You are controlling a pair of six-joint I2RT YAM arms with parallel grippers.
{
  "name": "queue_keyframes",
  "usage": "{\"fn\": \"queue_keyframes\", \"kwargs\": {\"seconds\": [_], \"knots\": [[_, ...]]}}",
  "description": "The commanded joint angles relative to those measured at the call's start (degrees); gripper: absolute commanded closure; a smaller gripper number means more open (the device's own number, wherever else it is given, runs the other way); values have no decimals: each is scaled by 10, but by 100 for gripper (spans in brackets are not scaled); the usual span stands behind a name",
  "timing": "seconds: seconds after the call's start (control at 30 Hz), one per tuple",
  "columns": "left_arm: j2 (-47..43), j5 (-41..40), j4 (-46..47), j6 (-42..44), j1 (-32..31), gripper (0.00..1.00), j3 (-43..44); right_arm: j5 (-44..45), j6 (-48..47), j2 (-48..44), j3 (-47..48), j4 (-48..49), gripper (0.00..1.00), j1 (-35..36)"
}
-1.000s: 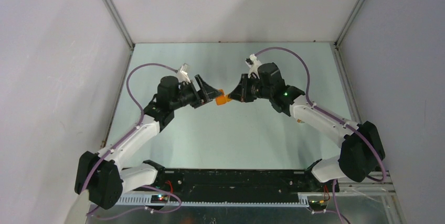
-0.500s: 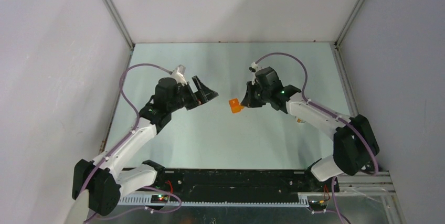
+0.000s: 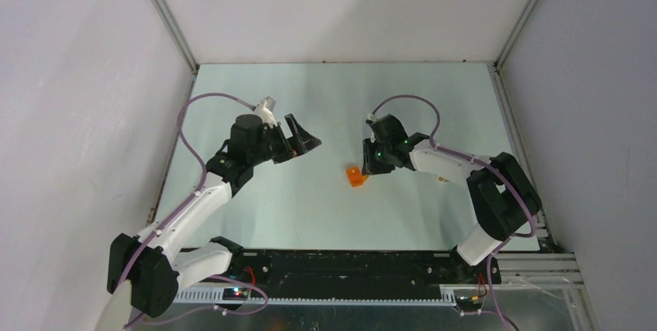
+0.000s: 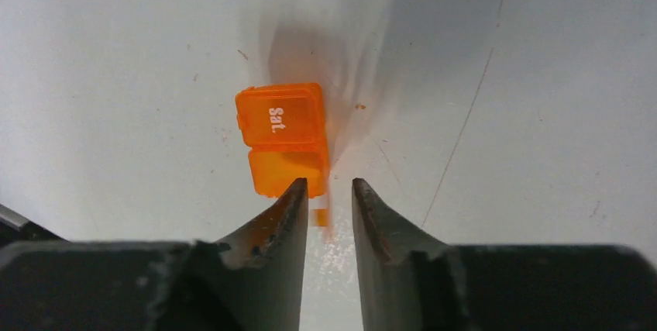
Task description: Sort the pills into containers
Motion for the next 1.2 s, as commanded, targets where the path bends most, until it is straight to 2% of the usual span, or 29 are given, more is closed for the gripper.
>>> {"fn": "queue_keyframes", "kwargs": {"seconds": [0.0, 0.03, 0.1, 0.17, 0.27, 0.5, 0.67, 0.83, 1.0, 1.17], "knots": [[-1, -14, -12, 30, -1, 1, 28, 31, -13, -22, 4, -4, 60, -3], [-1, -16, -14, 31, -1, 1, 30, 43, -13, -29, 6, -15, 49, -4], [0, -19, -18, 37, -1, 1, 36, 62, -12, -53, 12, -35, 36, -8], [0, -21, -22, 43, -1, 1, 40, 84, -13, -93, 16, -55, 29, -16], [-1, -24, -22, 51, -1, 1, 43, 131, -8, -133, 26, -103, 24, -31], [-5, -28, -18, 62, -1, 1, 44, 288, -5, -244, 34, -198, 23, -81], [-6, -29, -16, 67, -1, 1, 45, 395, 31, -284, 33, -279, 17, -130], [-2, -24, -11, 67, -1, 1, 43, 387, 55, -286, 21, -313, 14, -195], [-5, -21, -9, 66, -1, 1, 36, 303, 24, -272, -5, -278, 14, -239], [-11, -21, -8, 66, -1, 1, 29, 259, 3, -228, -7, -266, 14, -255]]}}
